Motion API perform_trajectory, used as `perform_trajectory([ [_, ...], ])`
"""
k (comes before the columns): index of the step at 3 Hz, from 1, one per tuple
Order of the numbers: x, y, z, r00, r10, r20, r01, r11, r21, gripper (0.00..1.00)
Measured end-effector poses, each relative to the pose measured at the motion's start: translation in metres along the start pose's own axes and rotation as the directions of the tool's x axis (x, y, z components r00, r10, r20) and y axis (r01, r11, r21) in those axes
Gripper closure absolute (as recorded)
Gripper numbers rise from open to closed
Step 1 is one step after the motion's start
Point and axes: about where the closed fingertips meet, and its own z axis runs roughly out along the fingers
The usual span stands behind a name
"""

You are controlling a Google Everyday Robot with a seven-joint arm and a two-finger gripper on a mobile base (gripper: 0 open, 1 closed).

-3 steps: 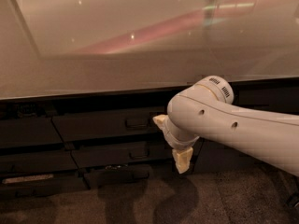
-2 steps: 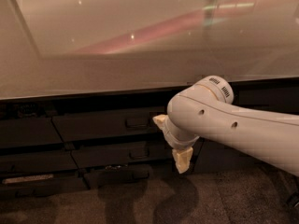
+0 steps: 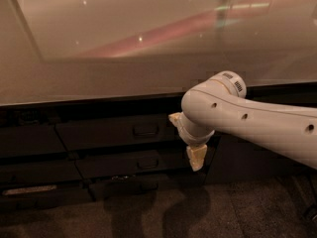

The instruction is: Open top drawer

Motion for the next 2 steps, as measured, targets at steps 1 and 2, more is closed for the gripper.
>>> perform_trajectory([
  [1,0.004,0.000,0.005,1.000,0.011,0.009,-0.011,0.9998,-0.016,0.00],
  [2,0.024,-0.003,0.024,0.998,0.058,0.036,-0.055,0.9958,-0.073,0.00],
])
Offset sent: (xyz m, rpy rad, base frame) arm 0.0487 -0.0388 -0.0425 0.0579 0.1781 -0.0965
